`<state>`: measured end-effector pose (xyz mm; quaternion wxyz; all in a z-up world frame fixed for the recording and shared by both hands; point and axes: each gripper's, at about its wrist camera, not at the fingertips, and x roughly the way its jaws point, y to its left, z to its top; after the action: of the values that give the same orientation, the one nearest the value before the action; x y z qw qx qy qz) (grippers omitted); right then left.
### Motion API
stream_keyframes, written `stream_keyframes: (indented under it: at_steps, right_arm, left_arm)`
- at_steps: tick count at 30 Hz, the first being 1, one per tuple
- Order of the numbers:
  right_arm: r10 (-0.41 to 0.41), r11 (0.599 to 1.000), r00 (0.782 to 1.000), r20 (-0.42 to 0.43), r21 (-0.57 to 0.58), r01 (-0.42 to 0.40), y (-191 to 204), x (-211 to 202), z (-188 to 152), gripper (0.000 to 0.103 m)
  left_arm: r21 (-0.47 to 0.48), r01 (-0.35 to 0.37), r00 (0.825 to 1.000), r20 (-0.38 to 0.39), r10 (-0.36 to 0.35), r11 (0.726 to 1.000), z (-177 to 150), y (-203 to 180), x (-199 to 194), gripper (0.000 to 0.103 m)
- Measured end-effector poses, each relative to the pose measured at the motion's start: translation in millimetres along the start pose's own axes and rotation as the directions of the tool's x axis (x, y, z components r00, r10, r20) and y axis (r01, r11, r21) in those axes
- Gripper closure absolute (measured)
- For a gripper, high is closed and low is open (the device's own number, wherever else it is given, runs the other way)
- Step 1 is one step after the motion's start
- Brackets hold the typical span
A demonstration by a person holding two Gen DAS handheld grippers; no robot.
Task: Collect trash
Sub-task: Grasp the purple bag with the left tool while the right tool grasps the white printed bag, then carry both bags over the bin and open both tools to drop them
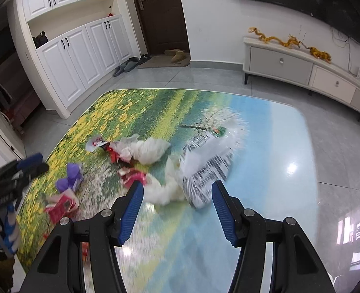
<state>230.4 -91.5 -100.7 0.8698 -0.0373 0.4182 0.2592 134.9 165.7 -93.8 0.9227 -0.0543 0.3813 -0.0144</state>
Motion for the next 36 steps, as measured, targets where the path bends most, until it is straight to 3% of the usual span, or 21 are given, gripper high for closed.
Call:
stream_keyframes:
  at_steps: [4, 9, 11, 14, 25, 36]
  right_arm:
    - [0.006, 1.0, 1.0, -0.02, 0.018, -0.006, -6, 23, 10, 0.047]
    - [0.01, 0.999, 0.997, -0.072, 0.048, -0.007, -18, 44, 17, 0.063]
    - [0.015, 0.999, 0.995, -0.094, 0.053, -0.01, -22, 49, 15, 0.077]
    - [0.016, 0.998, 0.995, -0.102, 0.057, -0.01, -25, 48, 10, 0.085]
    - [0.034, 0.999, 0.999, 0.018, 0.04, -0.034, -15, -18, -10, 0.086]
    - [0.039, 0.999, 0.985, 0.168, 0.03, -0.044, -19, -118, -42, 0.086]
  left_arm:
    - [0.018, 0.04, 0.996, -0.076, -0.039, 0.999, -3, -8, 22, 0.047]
    - [0.005, 0.034, 0.986, -0.163, -0.033, 0.999, -9, -8, 49, 0.048]
    - [-0.015, 0.04, 0.984, -0.174, -0.042, 0.999, -10, -5, 53, 0.06]
    - [-0.058, 0.064, 0.98, -0.183, -0.073, 0.996, -11, 3, 55, 0.073]
    - [-0.085, 0.076, 0.993, -0.083, -0.083, 0.993, -1, 6, 13, 0.074]
    - [-0.043, 0.052, 0.998, 0.025, -0.051, 0.998, 16, -12, -51, 0.074]
